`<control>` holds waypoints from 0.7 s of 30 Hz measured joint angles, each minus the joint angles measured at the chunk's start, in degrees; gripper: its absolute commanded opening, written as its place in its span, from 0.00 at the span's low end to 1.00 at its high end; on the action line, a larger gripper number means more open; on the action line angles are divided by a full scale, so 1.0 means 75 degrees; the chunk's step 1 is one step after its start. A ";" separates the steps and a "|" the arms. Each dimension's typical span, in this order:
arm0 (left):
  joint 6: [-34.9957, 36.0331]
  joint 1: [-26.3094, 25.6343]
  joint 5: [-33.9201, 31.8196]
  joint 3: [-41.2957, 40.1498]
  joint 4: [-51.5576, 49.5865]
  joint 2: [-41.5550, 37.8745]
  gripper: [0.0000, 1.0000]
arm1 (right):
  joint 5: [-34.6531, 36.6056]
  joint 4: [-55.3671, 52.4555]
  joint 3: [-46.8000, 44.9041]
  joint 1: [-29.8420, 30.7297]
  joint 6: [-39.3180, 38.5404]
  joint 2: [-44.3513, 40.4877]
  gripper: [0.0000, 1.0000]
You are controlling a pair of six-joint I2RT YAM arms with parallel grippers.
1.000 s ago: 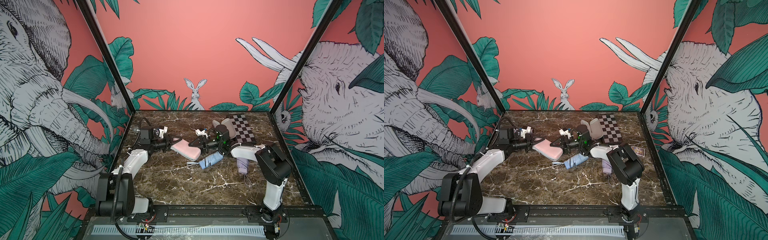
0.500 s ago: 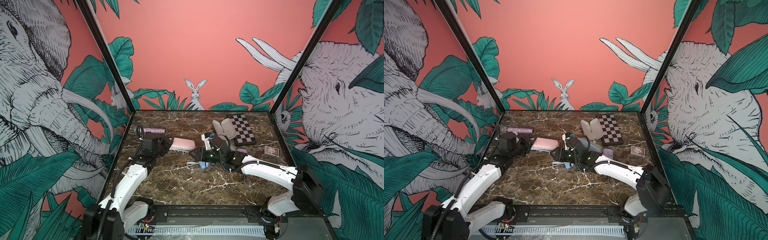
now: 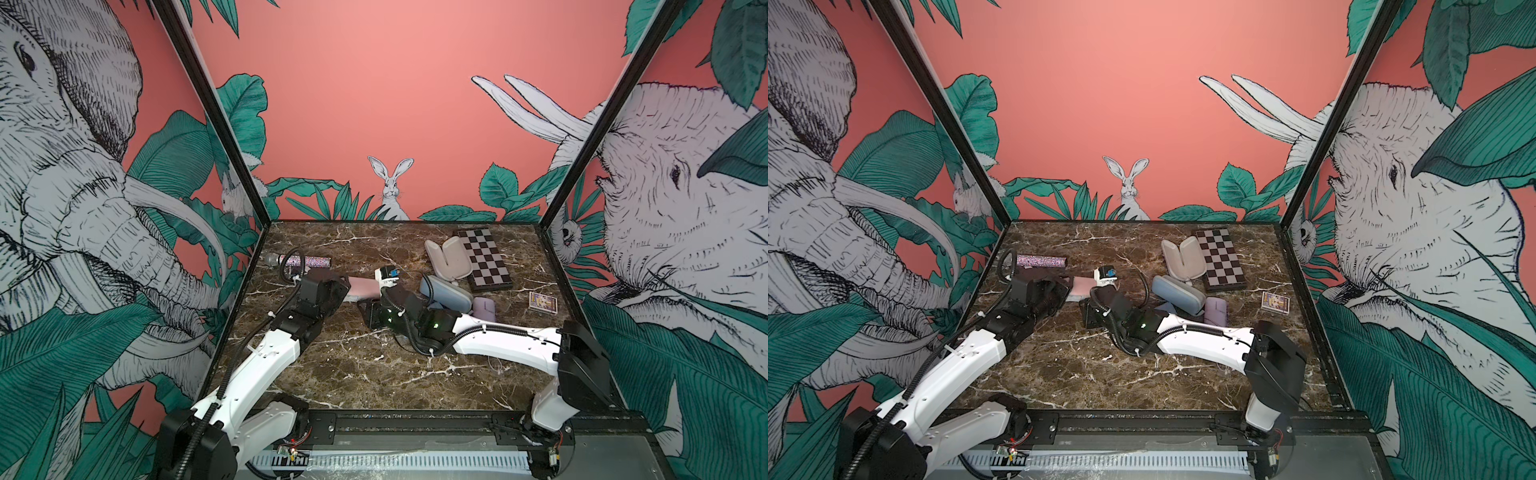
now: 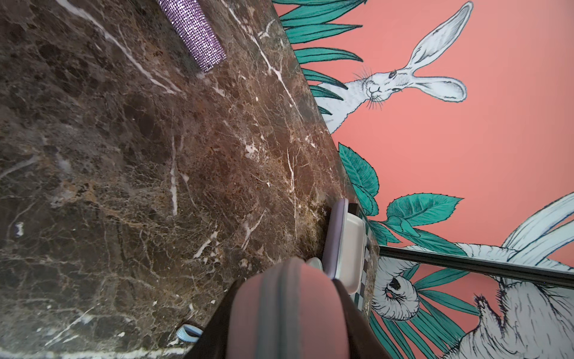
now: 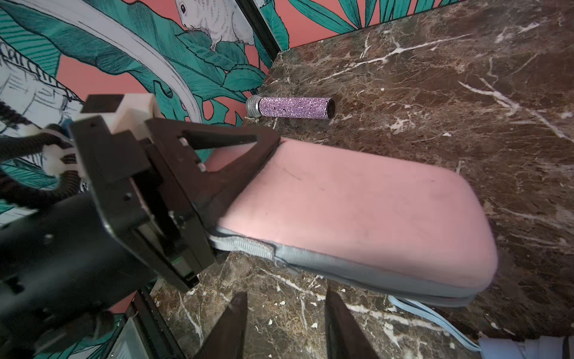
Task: Put umbrellas into zippered umbrella sleeves
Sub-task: Zip the zipper on the umbrella sleeve.
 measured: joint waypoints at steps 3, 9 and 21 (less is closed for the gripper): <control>-0.0038 -0.0058 -0.0058 0.0067 0.0017 0.0006 0.00 | 0.0038 -0.0003 0.0055 0.0015 0.0023 0.0213 0.39; -0.0073 -0.0256 -0.0184 0.0102 0.0047 0.0108 0.00 | 0.0134 -0.0058 0.0297 0.0015 0.0023 0.0568 0.37; -0.0169 -0.0554 -0.0542 0.0102 0.0326 0.0114 0.00 | 0.0184 -0.0309 0.0737 -0.0044 0.0125 0.0682 0.20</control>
